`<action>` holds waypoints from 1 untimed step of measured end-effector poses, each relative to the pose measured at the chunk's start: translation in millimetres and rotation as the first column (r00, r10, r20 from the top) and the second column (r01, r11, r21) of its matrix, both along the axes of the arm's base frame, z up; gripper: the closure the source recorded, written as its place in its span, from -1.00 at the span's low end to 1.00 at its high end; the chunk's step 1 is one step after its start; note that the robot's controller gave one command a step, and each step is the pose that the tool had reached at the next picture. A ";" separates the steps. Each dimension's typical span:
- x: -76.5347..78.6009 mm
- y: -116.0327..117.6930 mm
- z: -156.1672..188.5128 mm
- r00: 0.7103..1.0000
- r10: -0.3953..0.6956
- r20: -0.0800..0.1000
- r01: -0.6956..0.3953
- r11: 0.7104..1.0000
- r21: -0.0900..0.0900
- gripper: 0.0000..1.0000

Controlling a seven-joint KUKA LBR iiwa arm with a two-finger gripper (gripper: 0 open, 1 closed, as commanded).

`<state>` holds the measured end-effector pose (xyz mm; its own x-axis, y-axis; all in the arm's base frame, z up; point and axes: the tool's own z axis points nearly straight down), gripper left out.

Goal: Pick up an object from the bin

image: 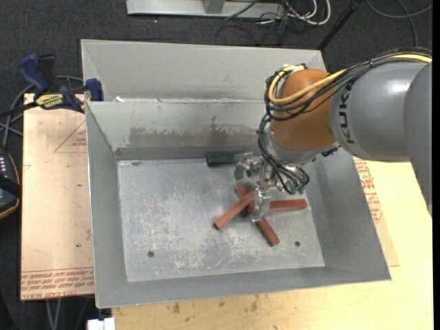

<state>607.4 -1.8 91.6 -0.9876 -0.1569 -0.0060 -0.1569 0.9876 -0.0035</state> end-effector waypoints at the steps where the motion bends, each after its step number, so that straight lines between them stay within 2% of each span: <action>1: -1.2 6.0 -0.6 1.000 0.008 -0.003 -0.008 1.000 0.004 1.00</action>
Offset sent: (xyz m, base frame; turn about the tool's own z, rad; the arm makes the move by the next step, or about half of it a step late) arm 0.0000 0.0000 0.0000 0.0000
